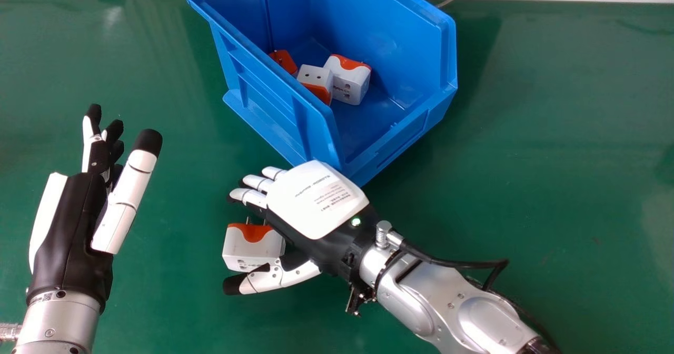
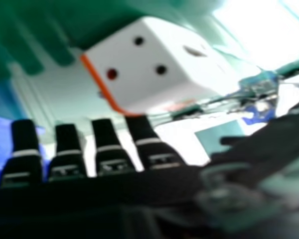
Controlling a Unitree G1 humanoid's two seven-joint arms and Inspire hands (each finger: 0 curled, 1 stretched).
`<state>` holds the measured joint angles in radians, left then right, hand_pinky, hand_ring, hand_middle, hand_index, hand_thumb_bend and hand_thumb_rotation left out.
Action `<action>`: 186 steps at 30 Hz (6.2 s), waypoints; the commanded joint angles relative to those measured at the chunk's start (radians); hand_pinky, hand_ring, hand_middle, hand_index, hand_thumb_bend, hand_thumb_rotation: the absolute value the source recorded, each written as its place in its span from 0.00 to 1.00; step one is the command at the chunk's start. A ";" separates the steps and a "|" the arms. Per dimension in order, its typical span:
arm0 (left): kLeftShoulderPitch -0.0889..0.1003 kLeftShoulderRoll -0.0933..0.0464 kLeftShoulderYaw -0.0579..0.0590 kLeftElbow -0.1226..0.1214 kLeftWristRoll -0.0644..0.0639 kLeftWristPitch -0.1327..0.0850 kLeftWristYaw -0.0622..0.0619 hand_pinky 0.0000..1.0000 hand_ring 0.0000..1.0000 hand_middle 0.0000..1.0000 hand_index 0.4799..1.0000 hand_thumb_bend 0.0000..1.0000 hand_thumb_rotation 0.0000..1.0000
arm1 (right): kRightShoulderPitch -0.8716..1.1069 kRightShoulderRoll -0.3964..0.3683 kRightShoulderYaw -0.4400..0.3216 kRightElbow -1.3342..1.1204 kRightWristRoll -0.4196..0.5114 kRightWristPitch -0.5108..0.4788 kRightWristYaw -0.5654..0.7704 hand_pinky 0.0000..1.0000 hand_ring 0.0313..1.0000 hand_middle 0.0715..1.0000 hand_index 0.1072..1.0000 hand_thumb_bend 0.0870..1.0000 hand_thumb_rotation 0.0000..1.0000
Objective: Pick all objects and put in blue box
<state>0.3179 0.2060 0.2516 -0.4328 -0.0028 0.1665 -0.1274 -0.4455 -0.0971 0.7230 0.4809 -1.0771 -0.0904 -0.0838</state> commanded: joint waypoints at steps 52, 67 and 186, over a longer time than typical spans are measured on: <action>-0.037 -0.033 -0.026 -0.054 0.010 0.042 0.036 1.00 1.00 1.00 1.00 0.72 0.88 | -0.175 0.051 0.230 0.103 -0.056 0.202 0.243 0.70 0.81 0.83 0.79 0.45 0.68; -0.039 -0.026 -0.035 -0.072 0.010 0.063 0.043 1.00 1.00 1.00 1.00 0.72 0.88 | -0.224 0.087 0.268 0.185 -0.067 0.186 0.227 0.44 0.51 0.56 0.50 0.46 0.26; -0.104 -0.011 -0.009 0.003 0.005 0.067 0.025 1.00 1.00 1.00 1.00 0.74 0.87 | 0.053 -0.176 -0.434 -0.640 0.032 0.241 0.095 0.10 0.12 0.38 0.43 0.46 0.00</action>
<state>0.2238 0.1804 0.2410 -0.4112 0.0013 0.2336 -0.1044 -0.3270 -0.2792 0.2854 -0.1746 -1.0330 0.1549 0.0405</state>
